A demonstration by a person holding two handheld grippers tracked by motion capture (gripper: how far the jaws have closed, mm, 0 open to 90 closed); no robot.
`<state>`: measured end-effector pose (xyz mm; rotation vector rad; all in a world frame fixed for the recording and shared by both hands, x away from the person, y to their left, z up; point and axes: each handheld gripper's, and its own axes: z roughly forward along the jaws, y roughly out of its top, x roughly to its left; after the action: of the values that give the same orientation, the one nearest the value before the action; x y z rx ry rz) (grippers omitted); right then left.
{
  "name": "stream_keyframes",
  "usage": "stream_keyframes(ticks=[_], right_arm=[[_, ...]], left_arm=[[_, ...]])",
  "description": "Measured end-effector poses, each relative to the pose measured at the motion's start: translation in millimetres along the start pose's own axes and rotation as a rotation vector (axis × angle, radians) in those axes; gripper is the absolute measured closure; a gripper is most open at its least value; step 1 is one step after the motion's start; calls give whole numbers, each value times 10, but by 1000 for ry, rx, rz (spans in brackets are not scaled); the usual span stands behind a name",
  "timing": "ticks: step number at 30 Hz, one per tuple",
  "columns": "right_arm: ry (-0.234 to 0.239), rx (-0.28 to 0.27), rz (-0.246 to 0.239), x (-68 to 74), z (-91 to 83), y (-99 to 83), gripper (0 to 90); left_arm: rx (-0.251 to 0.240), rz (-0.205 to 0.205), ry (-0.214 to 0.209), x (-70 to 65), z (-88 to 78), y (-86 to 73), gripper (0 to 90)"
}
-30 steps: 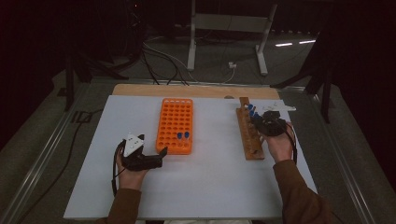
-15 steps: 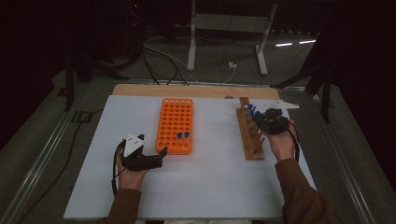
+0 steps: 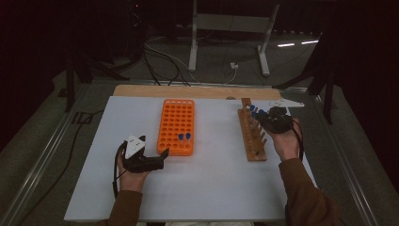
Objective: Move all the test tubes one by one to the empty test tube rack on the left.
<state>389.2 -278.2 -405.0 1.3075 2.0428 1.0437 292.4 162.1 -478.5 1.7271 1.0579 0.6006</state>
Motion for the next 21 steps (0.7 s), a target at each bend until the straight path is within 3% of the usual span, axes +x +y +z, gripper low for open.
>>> stream_keyframes(ticks=[21], right_arm=[[21, -39, -30, 63, -171, 166, 768]], left_arm=[[2, 8, 0, -7, 13, -6, 7]])
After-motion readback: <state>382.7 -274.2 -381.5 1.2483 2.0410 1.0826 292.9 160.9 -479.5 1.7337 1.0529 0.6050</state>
